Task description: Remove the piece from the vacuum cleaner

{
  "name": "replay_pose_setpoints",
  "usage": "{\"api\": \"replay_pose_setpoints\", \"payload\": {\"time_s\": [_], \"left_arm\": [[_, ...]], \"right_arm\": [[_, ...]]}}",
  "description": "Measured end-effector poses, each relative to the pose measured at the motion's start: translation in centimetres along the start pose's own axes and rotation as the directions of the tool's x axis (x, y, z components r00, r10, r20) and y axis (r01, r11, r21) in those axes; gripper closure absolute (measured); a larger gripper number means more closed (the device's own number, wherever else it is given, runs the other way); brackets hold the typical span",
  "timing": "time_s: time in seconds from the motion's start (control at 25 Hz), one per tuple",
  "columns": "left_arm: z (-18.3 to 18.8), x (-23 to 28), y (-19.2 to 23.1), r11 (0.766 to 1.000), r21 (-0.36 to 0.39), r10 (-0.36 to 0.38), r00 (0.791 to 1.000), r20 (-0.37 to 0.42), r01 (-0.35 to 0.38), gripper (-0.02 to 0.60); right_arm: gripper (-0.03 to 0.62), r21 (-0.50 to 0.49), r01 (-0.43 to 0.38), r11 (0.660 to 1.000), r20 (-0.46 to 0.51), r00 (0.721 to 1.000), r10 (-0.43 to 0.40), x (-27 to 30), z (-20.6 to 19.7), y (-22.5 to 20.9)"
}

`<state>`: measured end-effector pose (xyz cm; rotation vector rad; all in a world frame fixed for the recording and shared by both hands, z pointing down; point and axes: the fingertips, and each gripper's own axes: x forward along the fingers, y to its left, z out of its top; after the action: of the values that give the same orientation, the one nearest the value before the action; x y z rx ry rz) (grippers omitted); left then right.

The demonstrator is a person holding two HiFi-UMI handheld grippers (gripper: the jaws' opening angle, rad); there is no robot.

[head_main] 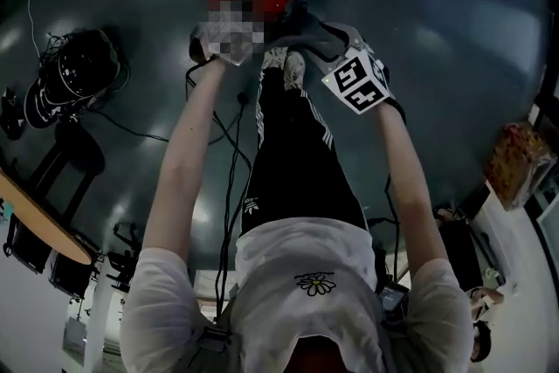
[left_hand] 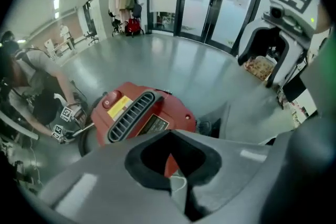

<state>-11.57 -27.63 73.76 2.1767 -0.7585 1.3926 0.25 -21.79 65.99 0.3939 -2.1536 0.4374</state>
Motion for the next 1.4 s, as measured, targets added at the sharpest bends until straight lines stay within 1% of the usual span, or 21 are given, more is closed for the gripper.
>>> {"api": "replay_pose_setpoints", "payload": {"time_s": [0.08, 0.16, 0.28, 0.36, 0.44, 0.48, 0.56, 0.6, 0.68, 0.8, 0.88, 1.0, 1.16, 1.4], "left_arm": [[-0.8, 1.7, -0.8, 0.998, 0.008, -0.058, 0.997, -0.048, 0.058, 0.581], [-1.3, 2.5, -1.4, 0.994, 0.015, -0.105, 0.992, -0.072, 0.107, 0.578], [-1.4, 2.4, -1.6, 0.992, 0.05, -0.115, 0.99, -0.076, 0.119, 0.578], [-1.5, 2.4, -1.5, 0.99, 0.073, -0.113, 0.989, -0.098, 0.121, 0.578], [-1.6, 2.3, -1.4, 0.989, 0.074, -0.121, 0.985, -0.125, 0.13, 0.578], [-1.7, 2.3, -1.4, 0.988, 0.071, -0.126, 0.983, -0.136, 0.137, 0.579], [-1.6, 2.4, -1.5, 0.986, 0.072, -0.138, 0.979, -0.149, 0.15, 0.578], [-1.6, 2.4, -1.5, 0.985, 0.075, -0.143, 0.978, -0.152, 0.156, 0.578], [-1.5, 2.4, -1.6, 0.984, 0.073, -0.15, 0.978, -0.148, 0.162, 0.578], [-1.4, 2.4, -1.6, 0.986, 0.055, -0.152, 0.98, -0.129, 0.16, 0.578], [-1.4, 2.3, -1.7, 0.986, 0.054, -0.151, 0.98, -0.131, 0.159, 0.578], [-1.6, 2.3, -1.6, 0.985, 0.068, -0.144, 0.977, -0.155, 0.156, 0.578], [-1.5, 2.4, -1.7, 0.986, 0.086, -0.124, 0.978, -0.169, 0.14, 0.578], [-1.5, 2.6, -1.6, 0.988, 0.082, -0.116, 0.978, -0.176, 0.132, 0.578]], "right_arm": [[0.336, -0.086, -0.042, 0.995, -0.117, 0.993, 0.031, 2.9, -3.3, 0.4], [0.319, -0.129, -0.077, 0.989, -0.21, 0.976, 0.049, 5.7, -6.1, 0.3], [0.31, -0.151, -0.127, 0.98, -0.327, 0.942, 0.072, 9.1, -9.1, -0.1], [0.31, -0.155, -0.165, 0.974, -0.389, 0.917, 0.093, 10.9, -10.3, 0.1], [0.32, -0.161, -0.199, 0.967, -0.444, 0.889, 0.109, 12.1, -11.3, 0.5], [0.353, -0.176, -0.208, 0.962, -0.47, 0.877, 0.103, 12.5, -11.7, 0.7], [0.508, -0.231, -0.211, 0.95, -0.51, 0.858, 0.066, 13.0, -12.6, 0.8], [0.536, -0.252, -0.211, 0.945, -0.521, 0.852, 0.051, 13.1, -12.9, 0.8], [0.551, -0.248, -0.205, 0.947, -0.526, 0.849, 0.047, 13.1, -13.1, 1.1], [0.554, -0.178, -0.188, 0.966, -0.521, 0.851, 0.069, 12.8, -13.4, 1.6], [0.556, -0.151, -0.182, 0.972, -0.523, 0.849, 0.077, 12.6, -13.6, 2.0], [0.556, -0.158, -0.187, 0.97, -0.518, 0.852, 0.08, 12.5, -13.9, 3.1], [0.557, -0.156, -0.149, 0.976, -0.492, 0.869, 0.054, 12.4, -14.3, 4.4], [0.558, -0.155, -0.128, 0.98, -0.475, 0.879, 0.04, 12.6, -14.4, 5.5]]}}
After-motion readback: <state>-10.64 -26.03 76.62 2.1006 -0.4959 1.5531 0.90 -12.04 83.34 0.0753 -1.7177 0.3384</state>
